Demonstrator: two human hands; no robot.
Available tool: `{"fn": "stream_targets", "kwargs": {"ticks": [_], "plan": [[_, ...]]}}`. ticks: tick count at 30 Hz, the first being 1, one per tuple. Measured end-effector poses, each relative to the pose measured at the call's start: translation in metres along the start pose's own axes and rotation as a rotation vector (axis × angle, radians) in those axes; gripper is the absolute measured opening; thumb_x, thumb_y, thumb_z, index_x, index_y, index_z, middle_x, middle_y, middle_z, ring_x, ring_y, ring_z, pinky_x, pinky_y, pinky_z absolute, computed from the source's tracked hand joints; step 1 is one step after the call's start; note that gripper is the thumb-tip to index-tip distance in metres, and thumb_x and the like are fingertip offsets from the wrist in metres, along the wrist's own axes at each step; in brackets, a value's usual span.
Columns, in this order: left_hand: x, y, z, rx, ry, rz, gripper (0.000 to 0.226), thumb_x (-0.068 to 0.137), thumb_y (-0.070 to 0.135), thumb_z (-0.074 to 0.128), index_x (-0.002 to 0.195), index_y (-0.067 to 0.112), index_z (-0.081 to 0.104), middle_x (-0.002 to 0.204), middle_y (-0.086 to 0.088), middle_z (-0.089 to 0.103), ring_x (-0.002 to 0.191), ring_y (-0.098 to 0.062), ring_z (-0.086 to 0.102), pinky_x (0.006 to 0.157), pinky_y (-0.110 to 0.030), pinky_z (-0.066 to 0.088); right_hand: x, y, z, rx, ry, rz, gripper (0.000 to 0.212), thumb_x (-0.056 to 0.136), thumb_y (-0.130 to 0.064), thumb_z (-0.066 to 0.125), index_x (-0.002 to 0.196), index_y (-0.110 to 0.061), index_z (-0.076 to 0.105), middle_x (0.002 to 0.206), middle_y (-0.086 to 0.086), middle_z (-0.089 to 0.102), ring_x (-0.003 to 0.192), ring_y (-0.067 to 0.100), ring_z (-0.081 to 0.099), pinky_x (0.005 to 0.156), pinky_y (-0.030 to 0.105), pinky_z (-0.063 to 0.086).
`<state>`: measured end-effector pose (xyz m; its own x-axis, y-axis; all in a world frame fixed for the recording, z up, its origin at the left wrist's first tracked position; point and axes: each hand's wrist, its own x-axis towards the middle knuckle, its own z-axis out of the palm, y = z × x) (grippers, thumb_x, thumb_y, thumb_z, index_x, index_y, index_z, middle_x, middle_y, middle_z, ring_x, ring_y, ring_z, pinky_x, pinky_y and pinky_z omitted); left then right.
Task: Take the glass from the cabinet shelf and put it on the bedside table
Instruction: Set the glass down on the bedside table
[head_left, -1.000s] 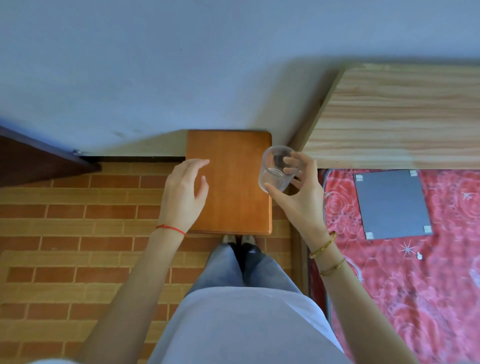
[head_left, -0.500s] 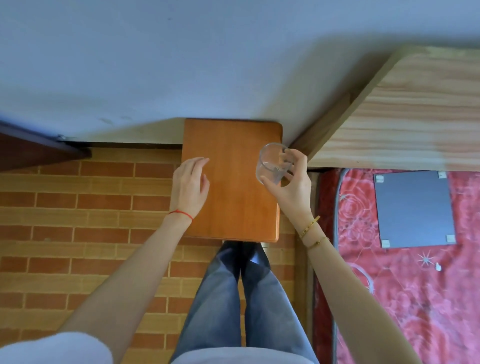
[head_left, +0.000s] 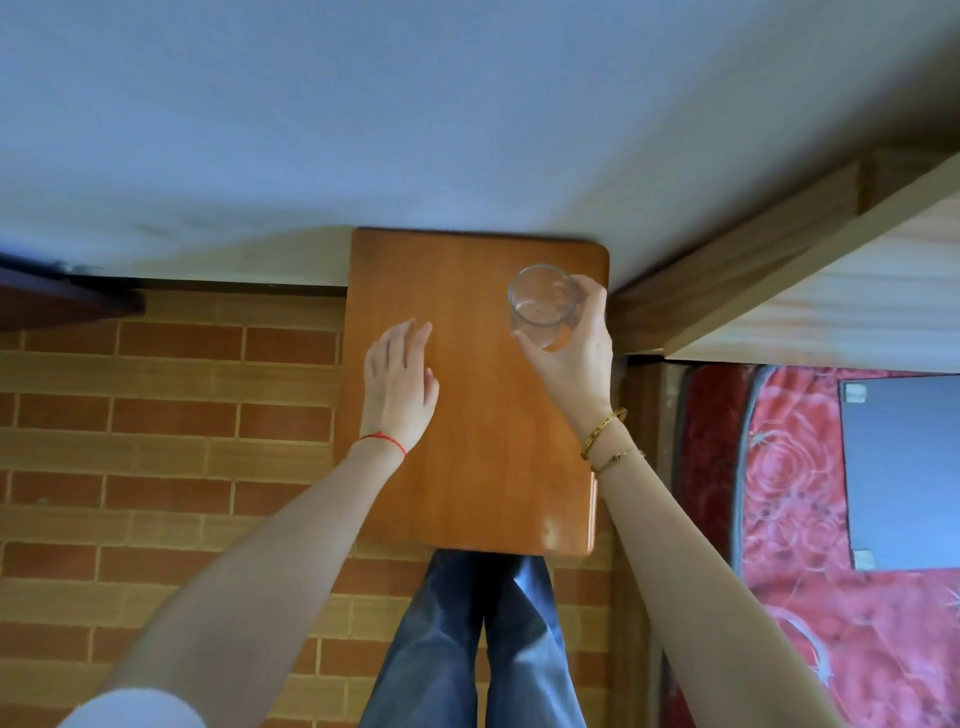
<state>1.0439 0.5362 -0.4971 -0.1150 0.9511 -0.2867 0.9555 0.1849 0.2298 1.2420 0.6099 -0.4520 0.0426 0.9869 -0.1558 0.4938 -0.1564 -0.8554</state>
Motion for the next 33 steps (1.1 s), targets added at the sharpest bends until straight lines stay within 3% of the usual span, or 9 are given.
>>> {"fn": "stream_targets", "kwargs": {"ticks": [9,13,19,26,29,33], "plan": [[0.009,-0.011,0.066,0.012,-0.003,-0.028,0.052,0.096,0.022,0.042,0.147,0.011,0.037,0.152,-0.018,0.038,0.143,-0.035,0.035,0.117,-0.056,0.029,0.034,0.040,0.042,-0.015,0.009,-0.029,0.074,0.070,-0.024,0.082,0.130,-0.025,0.038,0.127,-0.011,0.055,0.110,0.008,0.059,0.085,0.007,0.047],[0.007,-0.015,0.084,0.023,0.027,-0.039,0.052,0.100,0.025,0.026,0.150,0.012,0.033,0.156,-0.016,0.034,0.146,-0.034,0.030,0.119,-0.057,0.022,0.045,0.049,0.053,-0.008,0.033,-0.041,0.073,0.070,-0.024,0.081,0.129,-0.025,0.039,0.127,-0.013,0.054,0.112,0.009,0.059,0.091,0.021,0.052],[0.010,-0.021,0.101,0.053,0.113,-0.023,0.053,0.099,0.029,0.029,0.151,0.016,0.032,0.156,-0.014,0.034,0.146,-0.032,0.027,0.121,-0.056,0.017,0.055,0.061,0.062,0.002,0.026,-0.082,0.073,0.071,-0.021,0.081,0.131,-0.020,0.039,0.124,-0.013,0.052,0.109,0.001,0.055,0.087,0.003,0.043],[0.009,-0.022,0.104,0.059,0.143,-0.018,0.055,0.099,0.035,0.020,0.151,0.018,0.031,0.156,-0.013,0.035,0.145,-0.032,0.029,0.120,-0.056,0.017,0.046,0.072,0.067,-0.025,0.027,-0.111,0.073,0.073,-0.018,0.082,0.132,-0.014,0.039,0.127,-0.007,0.051,0.112,0.001,0.051,0.089,0.001,0.040],[0.010,-0.023,0.106,0.060,0.153,-0.027,0.056,0.099,0.036,0.020,0.151,0.019,0.031,0.156,-0.013,0.035,0.145,-0.032,0.030,0.121,-0.055,0.016,0.048,0.075,0.067,-0.029,0.007,-0.091,0.074,0.074,-0.021,0.081,0.134,-0.017,0.037,0.128,-0.011,0.048,0.111,-0.004,0.050,0.088,-0.001,0.039],[0.008,-0.025,0.106,0.085,0.154,-0.018,0.055,0.099,0.035,0.023,0.150,0.018,0.032,0.155,-0.014,0.036,0.145,-0.032,0.030,0.120,-0.056,0.018,0.048,0.077,0.064,-0.039,-0.028,-0.089,0.076,0.075,-0.022,0.081,0.137,-0.014,0.038,0.134,0.000,0.051,0.116,0.006,0.050,0.087,-0.004,0.037]]}}
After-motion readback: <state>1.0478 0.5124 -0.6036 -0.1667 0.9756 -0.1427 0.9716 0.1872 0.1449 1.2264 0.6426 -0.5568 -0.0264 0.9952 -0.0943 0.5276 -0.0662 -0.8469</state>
